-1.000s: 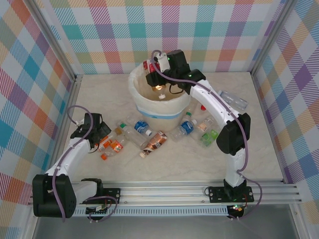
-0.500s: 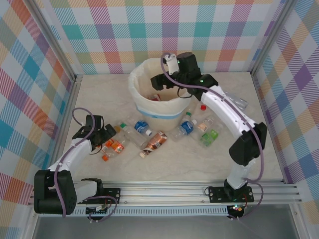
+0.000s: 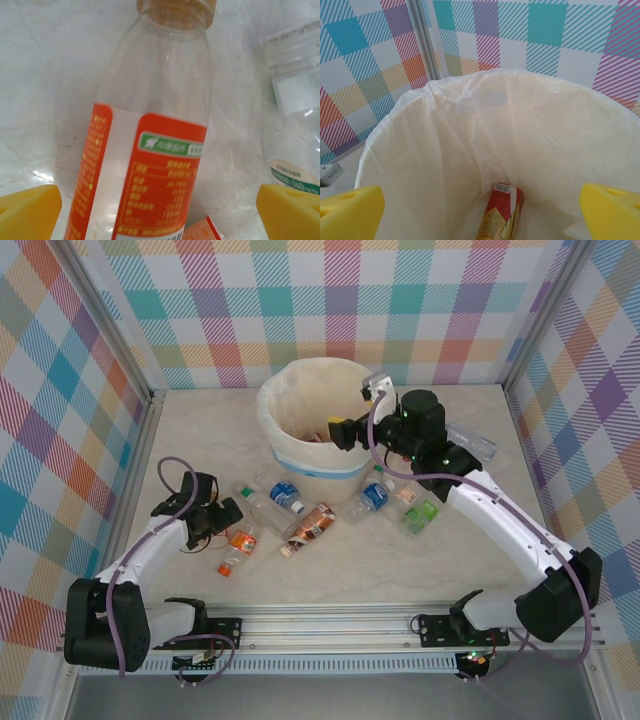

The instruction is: Put the plastic bottles in the bin

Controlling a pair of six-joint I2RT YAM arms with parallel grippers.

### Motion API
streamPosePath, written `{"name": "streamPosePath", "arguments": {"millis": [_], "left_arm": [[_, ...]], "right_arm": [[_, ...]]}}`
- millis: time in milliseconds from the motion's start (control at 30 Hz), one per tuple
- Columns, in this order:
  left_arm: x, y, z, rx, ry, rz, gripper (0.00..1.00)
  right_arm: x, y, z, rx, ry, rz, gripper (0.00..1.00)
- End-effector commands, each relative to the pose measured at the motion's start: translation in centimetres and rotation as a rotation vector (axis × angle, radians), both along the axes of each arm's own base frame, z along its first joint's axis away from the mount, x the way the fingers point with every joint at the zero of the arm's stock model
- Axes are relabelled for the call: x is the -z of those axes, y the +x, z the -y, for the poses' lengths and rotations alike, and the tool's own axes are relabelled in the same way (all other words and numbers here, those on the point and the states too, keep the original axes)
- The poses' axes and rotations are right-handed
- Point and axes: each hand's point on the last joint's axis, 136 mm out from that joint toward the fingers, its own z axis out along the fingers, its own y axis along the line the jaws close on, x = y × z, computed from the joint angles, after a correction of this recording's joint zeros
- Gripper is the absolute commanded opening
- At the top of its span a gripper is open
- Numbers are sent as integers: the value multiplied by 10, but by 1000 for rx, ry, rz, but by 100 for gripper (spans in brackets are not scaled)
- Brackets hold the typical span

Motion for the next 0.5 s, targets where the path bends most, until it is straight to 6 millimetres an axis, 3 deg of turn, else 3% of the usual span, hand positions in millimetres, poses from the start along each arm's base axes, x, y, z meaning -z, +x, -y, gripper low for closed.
{"name": "streamPosePath", "arguments": {"millis": [0, 267, 467], "left_arm": [[-2, 8, -14, 11, 112, -27, 99], [10, 19, -19, 29, 162, -65, 92], [28, 23, -13, 25, 115, -89, 77]], "right_arm": [[-36, -17, 1, -43, 62, 163, 100], [-35, -42, 37, 50, 92, 216, 100], [-12, -66, 60, 83, 71, 181, 100]]}}
